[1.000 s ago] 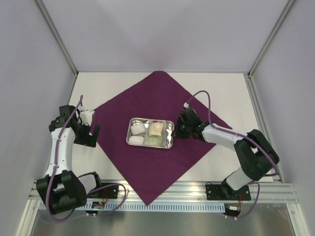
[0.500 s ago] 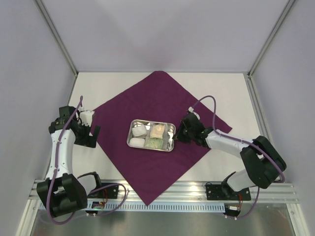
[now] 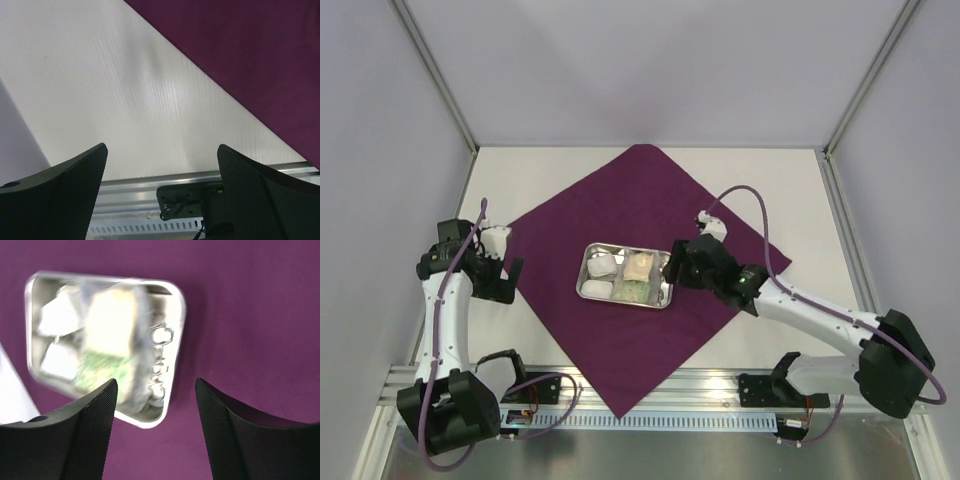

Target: Prepare the surgical pack

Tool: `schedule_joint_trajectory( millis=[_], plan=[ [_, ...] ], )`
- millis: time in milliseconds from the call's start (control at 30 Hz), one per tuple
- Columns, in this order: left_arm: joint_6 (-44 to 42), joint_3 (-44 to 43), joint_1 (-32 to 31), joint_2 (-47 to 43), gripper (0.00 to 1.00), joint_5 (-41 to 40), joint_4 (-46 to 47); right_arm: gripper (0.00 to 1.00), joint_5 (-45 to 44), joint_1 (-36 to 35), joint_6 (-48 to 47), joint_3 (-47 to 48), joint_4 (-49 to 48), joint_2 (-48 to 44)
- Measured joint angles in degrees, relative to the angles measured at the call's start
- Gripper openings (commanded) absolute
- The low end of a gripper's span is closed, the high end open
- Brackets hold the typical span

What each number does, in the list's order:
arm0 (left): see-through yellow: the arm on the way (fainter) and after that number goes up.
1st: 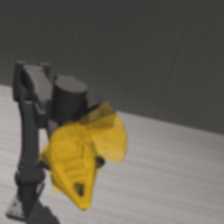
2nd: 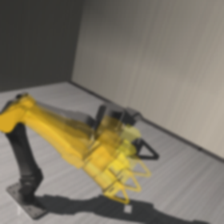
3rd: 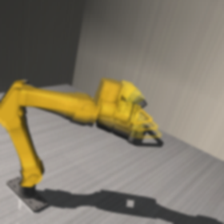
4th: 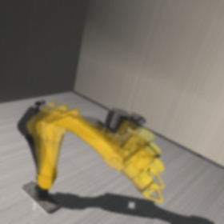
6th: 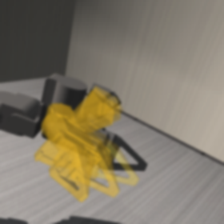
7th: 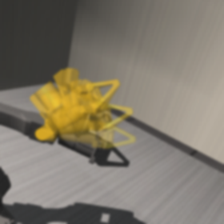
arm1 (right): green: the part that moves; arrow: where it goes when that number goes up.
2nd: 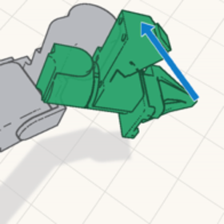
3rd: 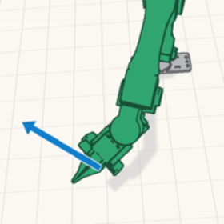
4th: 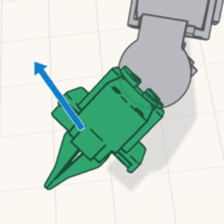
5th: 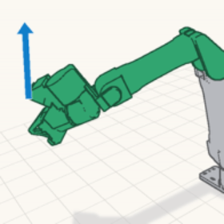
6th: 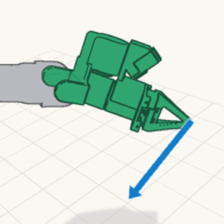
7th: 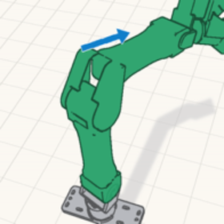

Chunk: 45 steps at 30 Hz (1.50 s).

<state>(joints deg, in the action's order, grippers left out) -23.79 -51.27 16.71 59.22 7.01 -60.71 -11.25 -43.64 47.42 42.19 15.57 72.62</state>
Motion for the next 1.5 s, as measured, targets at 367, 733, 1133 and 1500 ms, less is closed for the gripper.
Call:
schedule_joint_trajectory(
  millis=[367, 733, 1133, 1500],
  plan=[
    [-0.15, -0.02, 0.00, -3.89, 1.00, -1.11, -4.68, 0.73, -8.35, -39.93, -16.20, 11.17, 7.98, 7.41],
    [-0.92, -0.02, 0.00, -9.84, 1.00, -1.97, -8.96, 0.68, -9.03, -55.54, -16.39, 18.78, 8.31, 25.62],
    [-1.95, -0.02, 0.00, -13.90, 1.00, -0.96, -11.63, 0.50, -10.62, -55.74, -11.58, 16.48, 8.02, 27.80],
    [-2.03, -0.02, 0.00, -14.16, 1.00, -0.37, -11.65, 0.01, -11.15, -53.94, -9.97, 14.51, 2.86, 27.34]
  ],
)
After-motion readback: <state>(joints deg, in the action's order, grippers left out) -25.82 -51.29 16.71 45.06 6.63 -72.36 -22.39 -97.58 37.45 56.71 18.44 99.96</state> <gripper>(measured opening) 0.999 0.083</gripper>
